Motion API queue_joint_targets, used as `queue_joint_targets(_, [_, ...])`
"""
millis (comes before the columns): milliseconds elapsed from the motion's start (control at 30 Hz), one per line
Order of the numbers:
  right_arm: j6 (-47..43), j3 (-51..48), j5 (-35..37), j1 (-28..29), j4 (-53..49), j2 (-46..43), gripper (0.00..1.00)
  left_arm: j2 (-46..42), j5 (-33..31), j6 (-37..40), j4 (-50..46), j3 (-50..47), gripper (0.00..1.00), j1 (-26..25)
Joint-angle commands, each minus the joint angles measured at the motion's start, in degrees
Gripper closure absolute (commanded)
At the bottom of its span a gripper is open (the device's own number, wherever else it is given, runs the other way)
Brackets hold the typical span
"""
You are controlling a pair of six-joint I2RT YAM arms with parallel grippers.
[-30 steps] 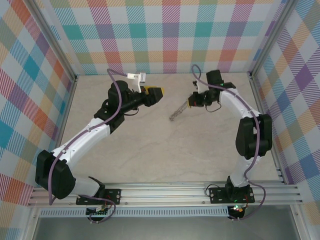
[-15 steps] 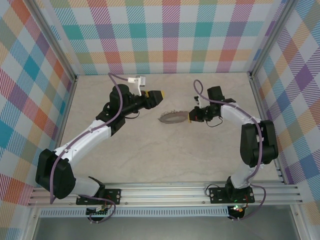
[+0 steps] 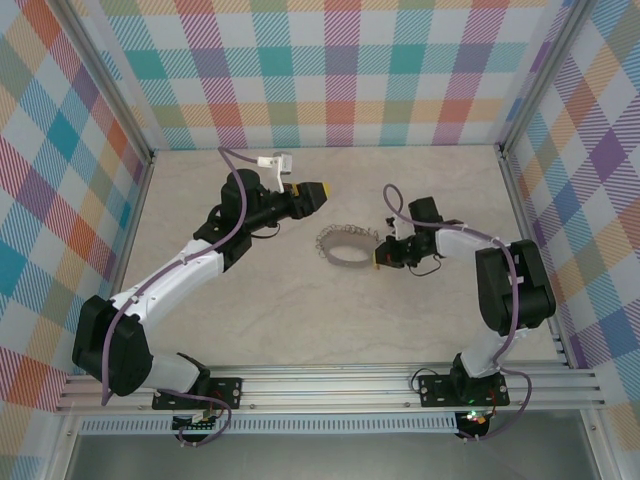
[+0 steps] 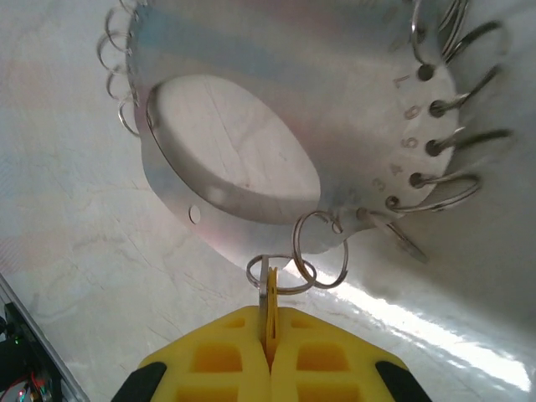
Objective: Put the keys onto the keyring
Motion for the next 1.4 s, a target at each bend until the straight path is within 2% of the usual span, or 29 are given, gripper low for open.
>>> queue_joint_targets(0, [3.08,-2.53,-0.42,1.49,2.36,-3.53,1.0,-0.19,1.63,0.39,1.03,-0.94,0.41,0.49])
queue_joint_targets(67, [4.05,-4.41,0.08,2.3,2.22,-5.32,1.0,0.08,1.91,0.38,1.22,-0.94,0.41,0.49])
queue_joint_targets(133, [5.01,-6.78,0.71,3.01,2.08,-7.86,0.91,0.37,2.26,0.3,1.54,-0.94,0.41,0.5])
queue_joint_targets(233, [6.18,-10.09,1.79,3.43,0.76,-12.75,0.63,0.82,2.87,0.23,2.08,-1.0,0.4,0.49])
queue_joint_targets(333, [6.28,-11.43,3.41,3.36,-2.97,-19.4,0.42,0.95,3.47,0.25,2.15,-0.9,0.37,0.48])
queue_joint_targets(400, [6.02,-10.68,4.75,3.21,-6.75,-24.47,0.15,0.38,3.39,0.3,2.13,-1.11,0.32,0.45])
queue_joint_targets(467, [5.92,-8.95,5.77,3.01,-9.89,-28.99,0.0,-0.64,2.96,0.51,1.8,-1.33,0.27,0.44])
queue_joint_targets(567, [6.0,-5.36,7.06,2.15,-13.58,-33.89,0.0,-2.75,1.8,1.48,0.42,-1.51,0.12,0.47])
queue_joint_targets(733, [5.63,1.26,12.77,1.24,-16.84,-37.85,0.0,-7.23,-2.29,4.25,-3.84,-1.91,0.06,0.45])
queue_joint_targets(833, [5.42,4.59,21.58,0.88,-17.25,-38.23,0.0,-11.22,-10.13,7.52,-9.14,-1.99,0.05,0.41])
queue_joint_targets(900, [5.87,5.94,29.56,0.65,-15.87,-38.26,0.0,-14.71,-18.5,10.85,-11.2,-3.29,0.05,0.36])
queue_joint_targets(1067, [5.87,4.06,49.63,0.19,-5.14,-38.63,0.0,-23.33,-38.82,23.5,-7.39,-9.92,0.0,0.49])
queue_joint_targets(1167, [2.13,-0.29,57.6,-0.52,4.78,-36.87,0.0,-25.0,-48.64,31.27,-10.3,-11.09,0.0,1.16])
queue_joint_targets(1233, [-0.35,-2.77,61.42,-1.12,9.57,-35.04,0.0,-25.71,-50.49,32.25,-11.24,-13.29,0.0,3.13])
queue_joint_targets(1367, [-3.59,-7.26,61.36,-3.79,15.2,-31.73,0.0,-29.37,-49.72,34.32,-3.74,-23.76,0.0,7.13])
